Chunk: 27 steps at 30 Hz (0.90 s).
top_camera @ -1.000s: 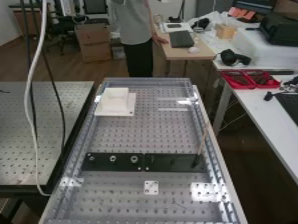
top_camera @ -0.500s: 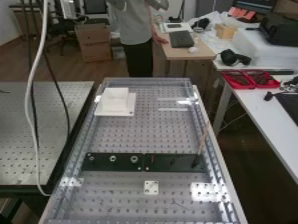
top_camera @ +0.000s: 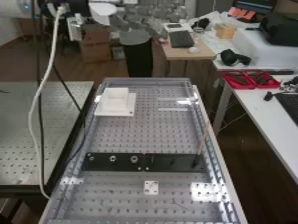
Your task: Grab the paper clip and place it in the clear container
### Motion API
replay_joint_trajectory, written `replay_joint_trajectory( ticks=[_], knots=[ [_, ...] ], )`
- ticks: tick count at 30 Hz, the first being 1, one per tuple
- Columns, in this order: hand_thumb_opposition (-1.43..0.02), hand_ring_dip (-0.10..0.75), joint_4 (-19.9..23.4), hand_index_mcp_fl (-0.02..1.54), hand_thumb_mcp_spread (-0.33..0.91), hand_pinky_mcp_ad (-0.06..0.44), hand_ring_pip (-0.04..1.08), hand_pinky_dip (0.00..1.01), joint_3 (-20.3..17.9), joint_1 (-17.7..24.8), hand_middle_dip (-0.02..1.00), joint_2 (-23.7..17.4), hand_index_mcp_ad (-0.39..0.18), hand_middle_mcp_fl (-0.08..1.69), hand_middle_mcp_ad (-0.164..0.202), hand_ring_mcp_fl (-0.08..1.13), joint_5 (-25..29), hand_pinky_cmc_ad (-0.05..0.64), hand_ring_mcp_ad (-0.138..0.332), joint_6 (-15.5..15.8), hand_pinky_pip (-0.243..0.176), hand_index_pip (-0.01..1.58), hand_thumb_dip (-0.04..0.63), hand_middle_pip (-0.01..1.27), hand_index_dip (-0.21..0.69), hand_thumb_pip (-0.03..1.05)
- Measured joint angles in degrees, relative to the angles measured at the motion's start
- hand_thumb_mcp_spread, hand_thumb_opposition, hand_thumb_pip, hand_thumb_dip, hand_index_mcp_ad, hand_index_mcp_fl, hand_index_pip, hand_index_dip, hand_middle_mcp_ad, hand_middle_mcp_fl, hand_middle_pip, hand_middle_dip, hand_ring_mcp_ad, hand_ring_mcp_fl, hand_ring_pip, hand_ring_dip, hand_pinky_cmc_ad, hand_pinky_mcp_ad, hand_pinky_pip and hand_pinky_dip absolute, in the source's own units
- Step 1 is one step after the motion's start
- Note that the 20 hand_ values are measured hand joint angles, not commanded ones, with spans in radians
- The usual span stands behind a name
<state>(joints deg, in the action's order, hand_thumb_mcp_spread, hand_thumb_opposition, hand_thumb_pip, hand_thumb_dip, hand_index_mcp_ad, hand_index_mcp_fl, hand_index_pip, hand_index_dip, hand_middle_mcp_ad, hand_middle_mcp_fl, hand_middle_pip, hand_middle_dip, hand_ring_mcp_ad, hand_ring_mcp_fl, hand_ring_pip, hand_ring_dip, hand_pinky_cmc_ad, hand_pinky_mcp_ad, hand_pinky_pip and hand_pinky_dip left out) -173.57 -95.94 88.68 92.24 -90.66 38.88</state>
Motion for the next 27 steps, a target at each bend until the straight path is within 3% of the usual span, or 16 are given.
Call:
replay_joint_trajectory(
  ticks=[12, 18, 23, 27],
  knots=[
    [-0.72, 0.087, 7.91, 0.06, 0.34, 0.293, 0.1, 0.5, -5.67, -2.81, 0.16, 3.74, -0.075, 0.01, 0.101, 0.0, 1.21, 0.367, 0.138, -3.43, -0.091, 0.16, 0.175, 0.12, 0.105, 0.55],
    [-0.74, 0.089, 11.09, 0.12, 0.35, 0.293, 0.1, 0.48, -7.47, -4.64, 0.16, 6.64, -0.094, 0.01, 0.103, 0.0, 2.62, 0.367, 0.143, -4.95, -0.091, 0.45, 0.206, 0.12, 0.101, 0.56],
    [-0.75, 0.089, 12.87, 0.14, 0.36, 0.293, 0.1, 0.47, -8.19, -6.62, 0.16, 9.23, -0.093, 0.01, 0.106, 0.0, 3.31, 0.367, 0.147, -6.46, -0.091, 0.82, 0.206, 0.12, 0.091, 0.63],
    [-0.76, 0.089, 13.96, 0.14, 0.36, 0.297, 0.1, 0.47, -8.27, -7.99, 0.16, 10.84, -0.096, 0.01, 0.106, 0.0, 3.3, 0.367, 0.148, -7.09, -0.091, 0.96, 0.215, 0.12, 0.091, 0.63]
  ],
)
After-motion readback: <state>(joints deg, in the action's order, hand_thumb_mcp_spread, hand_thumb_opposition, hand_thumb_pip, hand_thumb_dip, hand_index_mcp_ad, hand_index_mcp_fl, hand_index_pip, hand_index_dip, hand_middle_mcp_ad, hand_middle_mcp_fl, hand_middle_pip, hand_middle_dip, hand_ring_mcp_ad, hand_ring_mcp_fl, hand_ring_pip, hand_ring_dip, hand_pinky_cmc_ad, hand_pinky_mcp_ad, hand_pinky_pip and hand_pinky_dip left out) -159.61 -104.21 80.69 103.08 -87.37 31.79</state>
